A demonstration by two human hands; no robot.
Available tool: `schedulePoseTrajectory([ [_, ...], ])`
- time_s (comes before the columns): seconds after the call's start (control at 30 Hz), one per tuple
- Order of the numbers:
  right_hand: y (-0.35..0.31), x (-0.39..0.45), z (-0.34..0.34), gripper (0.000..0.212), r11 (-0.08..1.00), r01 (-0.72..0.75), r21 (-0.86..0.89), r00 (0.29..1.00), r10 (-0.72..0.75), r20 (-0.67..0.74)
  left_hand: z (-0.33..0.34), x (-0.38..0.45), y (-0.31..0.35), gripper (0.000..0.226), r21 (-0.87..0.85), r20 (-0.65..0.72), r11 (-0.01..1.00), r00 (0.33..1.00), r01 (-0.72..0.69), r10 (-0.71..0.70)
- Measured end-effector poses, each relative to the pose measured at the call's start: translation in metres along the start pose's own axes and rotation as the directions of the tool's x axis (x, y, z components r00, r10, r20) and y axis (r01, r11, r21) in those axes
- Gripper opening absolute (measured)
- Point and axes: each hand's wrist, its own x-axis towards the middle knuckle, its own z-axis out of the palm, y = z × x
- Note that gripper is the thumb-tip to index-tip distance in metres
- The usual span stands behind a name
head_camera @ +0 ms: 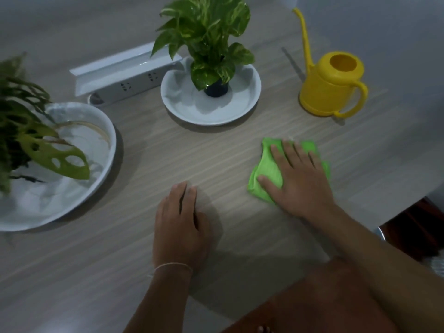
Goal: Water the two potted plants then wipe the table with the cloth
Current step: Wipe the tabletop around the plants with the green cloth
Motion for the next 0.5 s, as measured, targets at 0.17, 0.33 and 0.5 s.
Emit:
schedulePoseTrajectory([
  [0.17,-0.028,0.082,0.002,0.090,0.997,-0.068,0.034,0.998,0.067,0.018,0.002,0.000,0.000,0.050,0.029,-0.008,1.000,1.000,-0.009,0.009],
  [0.33,-0.059,0.069,0.001,0.092,0.998,0.006,0.068,1.000,-0.008,0.025,0.004,-0.002,-0.003,0.051,0.035,0.001,0.999,0.999,-0.040,0.040],
  [0.5,-0.080,-0.023,0.005,0.086,0.980,0.193,0.053,0.981,-0.192,-0.027,0.003,-0.003,-0.004,0.051,-0.056,-0.055,0.997,0.997,-0.049,0.046],
])
